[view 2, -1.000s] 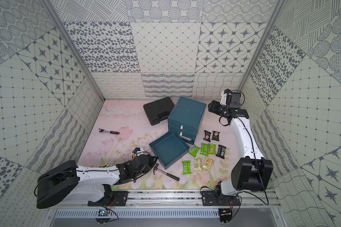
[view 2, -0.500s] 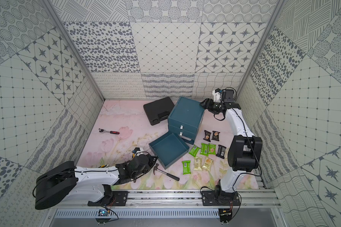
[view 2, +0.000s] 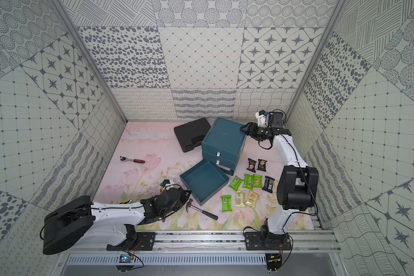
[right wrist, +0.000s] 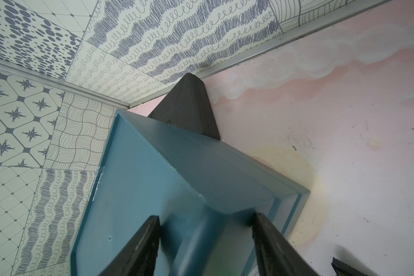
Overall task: Take the cookies out of the drawer
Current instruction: Close the drawer in the storage box.
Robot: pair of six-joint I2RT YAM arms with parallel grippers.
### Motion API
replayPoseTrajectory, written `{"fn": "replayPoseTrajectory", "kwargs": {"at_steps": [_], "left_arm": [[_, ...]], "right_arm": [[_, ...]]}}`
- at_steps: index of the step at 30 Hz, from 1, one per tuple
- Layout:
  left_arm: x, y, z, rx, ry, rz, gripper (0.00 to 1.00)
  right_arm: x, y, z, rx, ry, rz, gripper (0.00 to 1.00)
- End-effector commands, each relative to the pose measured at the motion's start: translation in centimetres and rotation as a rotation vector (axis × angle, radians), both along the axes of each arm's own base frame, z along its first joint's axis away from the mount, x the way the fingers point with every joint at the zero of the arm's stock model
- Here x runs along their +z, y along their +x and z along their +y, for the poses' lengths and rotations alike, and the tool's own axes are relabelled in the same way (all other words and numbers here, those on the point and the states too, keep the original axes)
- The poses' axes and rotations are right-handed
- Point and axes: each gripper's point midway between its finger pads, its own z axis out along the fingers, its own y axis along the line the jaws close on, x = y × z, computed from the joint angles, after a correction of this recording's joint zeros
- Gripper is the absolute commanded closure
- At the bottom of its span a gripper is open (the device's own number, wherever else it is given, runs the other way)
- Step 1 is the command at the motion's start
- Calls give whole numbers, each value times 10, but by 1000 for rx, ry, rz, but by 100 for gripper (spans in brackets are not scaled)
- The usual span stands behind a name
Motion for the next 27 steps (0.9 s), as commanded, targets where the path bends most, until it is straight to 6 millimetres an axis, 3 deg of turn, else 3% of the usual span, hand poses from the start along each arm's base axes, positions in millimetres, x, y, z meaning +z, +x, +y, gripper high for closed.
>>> {"fn": "replayPoseTrajectory", "kwargs": {"at_steps": [1,17,27], "left_arm": [[13,14,3,80,-23,-57,100],[29,30,-12,109,-62,-88,100],[34,55,-47,105,-62,-107,100]], "right_arm": [[1,-18,24,68,42,16,37],[5,-45,34,82,42,16,37],[-2,-50,37,90,38,31,37]]}}
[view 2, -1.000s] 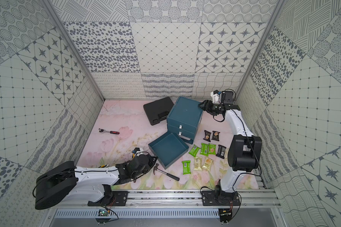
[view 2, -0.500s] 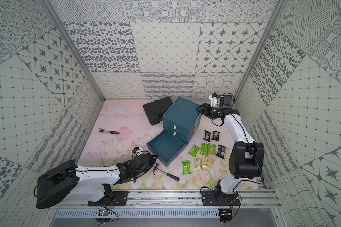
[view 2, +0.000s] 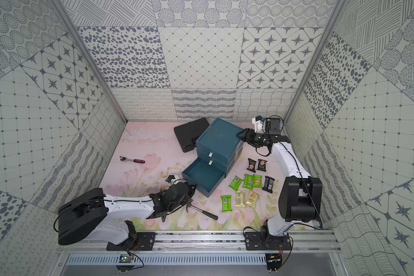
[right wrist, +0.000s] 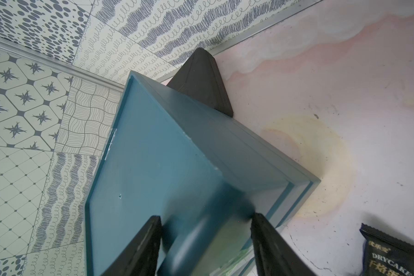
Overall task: Take the cookies out of the drawer
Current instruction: Close the drawer in the storage box.
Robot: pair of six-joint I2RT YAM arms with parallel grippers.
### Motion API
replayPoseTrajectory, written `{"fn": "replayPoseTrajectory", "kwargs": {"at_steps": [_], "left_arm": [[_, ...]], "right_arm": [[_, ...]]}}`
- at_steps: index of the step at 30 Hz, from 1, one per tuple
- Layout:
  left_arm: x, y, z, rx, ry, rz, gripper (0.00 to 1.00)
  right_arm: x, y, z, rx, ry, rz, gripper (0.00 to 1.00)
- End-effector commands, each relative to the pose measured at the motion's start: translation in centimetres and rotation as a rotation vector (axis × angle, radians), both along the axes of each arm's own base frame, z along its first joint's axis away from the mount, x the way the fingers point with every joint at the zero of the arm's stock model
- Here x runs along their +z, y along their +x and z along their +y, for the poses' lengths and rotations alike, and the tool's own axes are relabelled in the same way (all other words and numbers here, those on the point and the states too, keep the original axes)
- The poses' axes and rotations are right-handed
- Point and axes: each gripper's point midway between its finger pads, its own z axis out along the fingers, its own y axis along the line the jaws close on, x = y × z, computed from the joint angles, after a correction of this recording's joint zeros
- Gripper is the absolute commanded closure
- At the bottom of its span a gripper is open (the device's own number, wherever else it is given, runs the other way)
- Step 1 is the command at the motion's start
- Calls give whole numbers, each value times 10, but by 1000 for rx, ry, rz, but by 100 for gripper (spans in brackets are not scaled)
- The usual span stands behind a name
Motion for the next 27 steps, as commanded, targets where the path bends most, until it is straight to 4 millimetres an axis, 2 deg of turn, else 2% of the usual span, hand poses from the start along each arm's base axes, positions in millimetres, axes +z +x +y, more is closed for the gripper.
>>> {"fn": "replayPoseTrajectory", "kwargs": {"at_steps": [1,17,27], "left_arm": [[22,27,-19,53,-38,-90,100],[19,69,-60,131,-19,-101,100],[4,88,-76,165,2,-71,100]], "right_arm": [[-1,-13,16,59,23,10,37],[-6,-16,14,51,7,18,40],[-16,-18,10,35,-21,41,40]]}}
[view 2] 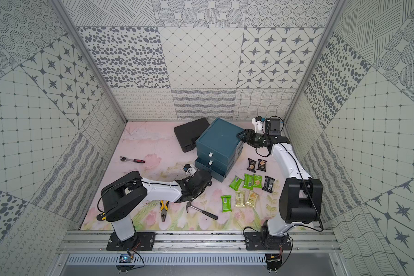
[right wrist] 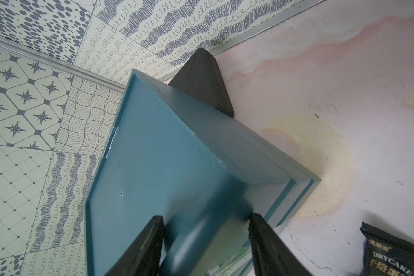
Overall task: Take the cookies out of the drawer
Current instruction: Close the drawer in the storage box.
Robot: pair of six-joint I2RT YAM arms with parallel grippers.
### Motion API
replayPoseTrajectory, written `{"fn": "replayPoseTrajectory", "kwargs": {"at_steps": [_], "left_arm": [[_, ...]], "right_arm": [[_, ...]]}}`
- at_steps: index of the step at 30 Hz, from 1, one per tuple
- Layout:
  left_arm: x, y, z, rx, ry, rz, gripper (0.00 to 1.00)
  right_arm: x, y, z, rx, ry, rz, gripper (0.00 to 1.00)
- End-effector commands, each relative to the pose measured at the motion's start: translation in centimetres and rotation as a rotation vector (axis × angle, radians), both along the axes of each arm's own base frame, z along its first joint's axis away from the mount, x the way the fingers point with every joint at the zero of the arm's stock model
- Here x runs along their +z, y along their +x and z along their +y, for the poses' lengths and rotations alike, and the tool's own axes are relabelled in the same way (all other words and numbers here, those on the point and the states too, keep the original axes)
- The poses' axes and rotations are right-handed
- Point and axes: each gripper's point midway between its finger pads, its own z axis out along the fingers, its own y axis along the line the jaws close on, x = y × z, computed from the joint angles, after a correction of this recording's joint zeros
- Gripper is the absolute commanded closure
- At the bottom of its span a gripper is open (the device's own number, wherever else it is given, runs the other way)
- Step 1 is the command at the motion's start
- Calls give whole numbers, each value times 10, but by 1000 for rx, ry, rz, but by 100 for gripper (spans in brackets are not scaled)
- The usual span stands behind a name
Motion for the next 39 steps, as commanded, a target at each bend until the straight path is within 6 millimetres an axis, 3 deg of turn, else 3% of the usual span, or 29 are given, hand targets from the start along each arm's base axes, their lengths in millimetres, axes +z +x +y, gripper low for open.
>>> {"fn": "replayPoseTrajectory", "kwargs": {"at_steps": [1,11,21,24,32,39], "left_arm": [[6,14,-10,35,-25,-22,100],[-6,21,-17,57,-47,20,95],[-12,21,-17,52,-51,35,70],[-13,17,-12,57,-54,43,66],[2,0,19,81,6,14,66],[21,-26,70,96,149,-38,63]], "right_arm": [[-17,-15,10,38,-18,51,40],[-20,-15,10,37,-18,58,40],[-15,-15,9,34,-17,48,40],[-13,-14,7,29,-19,43,40],[17,-10,-10,-32,-17,-22,34],[51,-16,-32,-132,-52,-115,28]]}}
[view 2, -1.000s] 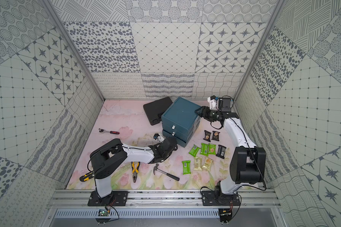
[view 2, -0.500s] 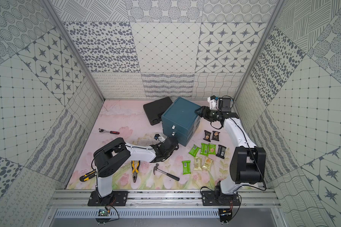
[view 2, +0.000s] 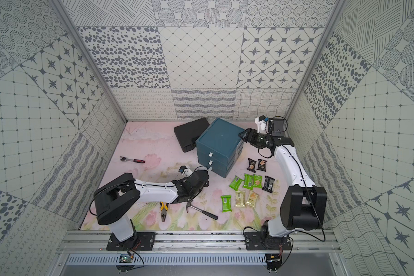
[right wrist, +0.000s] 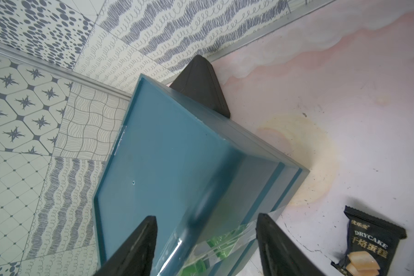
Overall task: Take the cookies out of the drawer
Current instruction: Close the drawer in the storage box, then reset both arms
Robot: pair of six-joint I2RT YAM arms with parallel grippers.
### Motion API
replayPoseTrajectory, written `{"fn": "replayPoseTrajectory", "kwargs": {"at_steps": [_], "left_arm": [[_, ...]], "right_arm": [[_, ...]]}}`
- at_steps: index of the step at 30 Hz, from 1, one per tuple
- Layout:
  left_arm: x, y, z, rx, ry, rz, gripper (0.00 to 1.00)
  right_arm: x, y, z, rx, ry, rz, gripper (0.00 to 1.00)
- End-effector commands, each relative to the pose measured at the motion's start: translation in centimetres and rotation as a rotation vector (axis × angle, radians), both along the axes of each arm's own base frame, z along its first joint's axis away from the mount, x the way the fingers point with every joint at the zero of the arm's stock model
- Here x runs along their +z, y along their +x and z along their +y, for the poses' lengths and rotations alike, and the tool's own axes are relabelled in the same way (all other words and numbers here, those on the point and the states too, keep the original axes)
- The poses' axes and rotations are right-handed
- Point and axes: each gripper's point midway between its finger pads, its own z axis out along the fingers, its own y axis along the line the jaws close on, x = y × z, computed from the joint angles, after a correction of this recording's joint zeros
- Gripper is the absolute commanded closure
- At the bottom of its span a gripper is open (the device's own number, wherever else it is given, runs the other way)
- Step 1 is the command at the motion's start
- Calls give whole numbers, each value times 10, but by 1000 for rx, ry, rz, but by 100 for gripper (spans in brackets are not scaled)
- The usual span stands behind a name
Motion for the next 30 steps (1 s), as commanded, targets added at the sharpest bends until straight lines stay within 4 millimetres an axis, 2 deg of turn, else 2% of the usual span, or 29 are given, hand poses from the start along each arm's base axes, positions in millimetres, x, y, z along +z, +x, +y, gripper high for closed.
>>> {"fn": "replayPoseTrajectory", "kwargs": {"at_steps": [1,3,5,8,11,12,13,14,15,19,24,30], "left_arm": [[8,-14,50,37,193,-50,62],[15,-21,75,40,294,-89,60],[26,-25,102,56,400,-123,57],[43,-22,134,14,535,-169,52],[59,-16,168,-25,664,-185,42],[65,-15,179,-32,706,-193,35],[70,-12,192,-37,744,-203,24],[73,-10,203,-42,773,-206,6],[75,-8,217,-40,802,-204,1],[81,0,263,-42,892,-214,1],[65,18,308,-69,942,-192,1],[47,48,325,-115,979,-199,1]], "right_arm": [[27,-5,-17,-80,-38,-84,28],[33,-12,-31,-145,-73,-107,28],[31,-21,-49,-229,-132,-118,27],[14,-39,-80,-375,-256,-128,27],[-14,-55,-106,-494,-366,-149,28],[-27,-59,-112,-523,-395,-156,28],[-38,-61,-117,-539,-418,-165,28],[-46,-62,-118,-539,-436,-181,28],[-52,-61,-120,-543,-458,-210,28],[-75,-58,-132,-571,-556,-275,27],[-96,-45,-130,-565,-560,-348,26],[-113,-36,-123,-529,-555,-441,26]]}}
